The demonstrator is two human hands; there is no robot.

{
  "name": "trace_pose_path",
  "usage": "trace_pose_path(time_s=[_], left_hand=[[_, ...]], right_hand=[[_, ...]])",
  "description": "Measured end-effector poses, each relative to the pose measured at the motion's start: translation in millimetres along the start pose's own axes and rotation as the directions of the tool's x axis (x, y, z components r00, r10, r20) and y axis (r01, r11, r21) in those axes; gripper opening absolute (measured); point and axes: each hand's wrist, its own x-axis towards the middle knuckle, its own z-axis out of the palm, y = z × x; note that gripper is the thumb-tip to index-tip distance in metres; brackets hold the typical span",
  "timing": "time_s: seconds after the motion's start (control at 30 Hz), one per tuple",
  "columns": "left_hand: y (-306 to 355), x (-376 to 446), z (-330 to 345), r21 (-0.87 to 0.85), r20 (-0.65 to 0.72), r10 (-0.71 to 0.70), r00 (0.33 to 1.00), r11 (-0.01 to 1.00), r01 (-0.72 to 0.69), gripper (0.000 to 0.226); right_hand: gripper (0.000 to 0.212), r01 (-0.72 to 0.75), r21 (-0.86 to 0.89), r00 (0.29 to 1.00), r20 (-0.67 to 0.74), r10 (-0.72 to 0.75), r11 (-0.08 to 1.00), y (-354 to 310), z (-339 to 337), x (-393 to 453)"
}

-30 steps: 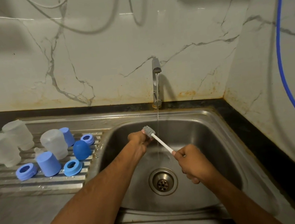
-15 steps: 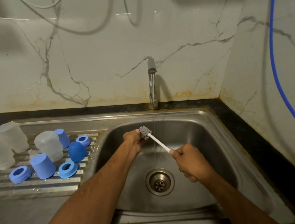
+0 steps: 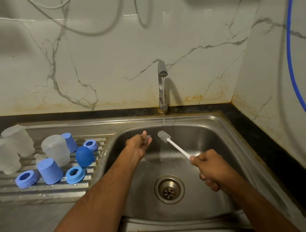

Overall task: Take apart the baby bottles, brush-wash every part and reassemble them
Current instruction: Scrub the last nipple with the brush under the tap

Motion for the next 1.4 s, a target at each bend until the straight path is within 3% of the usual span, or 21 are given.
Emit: trace_pose_path(time_s=[0.1,0.2,0.4,0.47,0.6,0.77,0.83,0.97,1.07,1.13,1.23,1.3,1.4], left_hand=[[0,-1,2,0.036,-0.012,0.018,1.0,0.999,-0.017,0.032],[-6,-5,8,0.085,0.032,0.006,0.999,0.996,-0.009,0.016],[-15,-15,21,0.107,0.016,0.053,0.998,0.993,-0.055,0.018],[-12,-10,14,0.066,-0.029,0.059,0.998,0.996,-0.057,0.011],[-8,-7,10,-0.018,-0.071,0.049,0.996,0.999,-0.051,0.021],[-23,-26,25,0.147,-0.005,0.082,0.997,0.986,-0.08,0.012],[-24,-24,25,0.143,-0.029,0.082,0.996,0.987,-0.077,0.012],[-6,-5,12,0.056,-0.16,0.128,0.979,0.991,-0.121,0.011],[-8,-1,2,0.154,-0.124,0.162,0.979,0.978,-0.142,0.015],[-18,-5,1,0.335,-0.038,0.198,0.979,0.926,-0.174,0.014],[-32,-8,6,0.545,0.146,0.309,0.94,0.767,-0.337,0.018],[-38,-9,12,0.61,0.251,0.373,0.893,0.656,-0.445,0.017],[-41,-10,18,0.636,0.321,0.415,0.851,0.572,-0.519,0.017]], right_hand=[[0.048,0.021,0.011,1.0,0.014,-0.021,1.0,-1,5,0],[0.045,0.048,-0.006,0.998,0.039,-0.048,0.999,-5,19,2],[0.042,0.185,-0.221,0.976,-0.073,-0.205,0.958,-6,36,18],[0.039,0.173,-0.212,0.983,-0.02,-0.182,0.962,-2,36,15],[0.034,0.109,-0.158,0.993,0.056,-0.101,0.981,1,33,10],[0.042,0.178,-0.235,0.977,-0.072,-0.2,0.956,-2,35,18],[0.038,0.149,-0.199,0.985,-0.055,-0.162,0.969,2,34,13],[0.035,0.076,-0.062,0.992,0.109,-0.068,0.995,-4,24,-1],[0.035,0.064,-0.056,0.996,0.072,-0.06,0.996,-8,16,2],[0.036,0.059,-0.044,0.997,-0.043,-0.061,0.997,-3,11,7],[0.039,0.044,-0.03,0.987,-0.152,-0.048,0.999,5,4,17],[0.039,0.031,-0.045,0.987,-0.157,-0.037,0.998,8,1,21],[0.04,0.033,-0.091,0.988,-0.149,-0.047,0.995,7,1,22]])
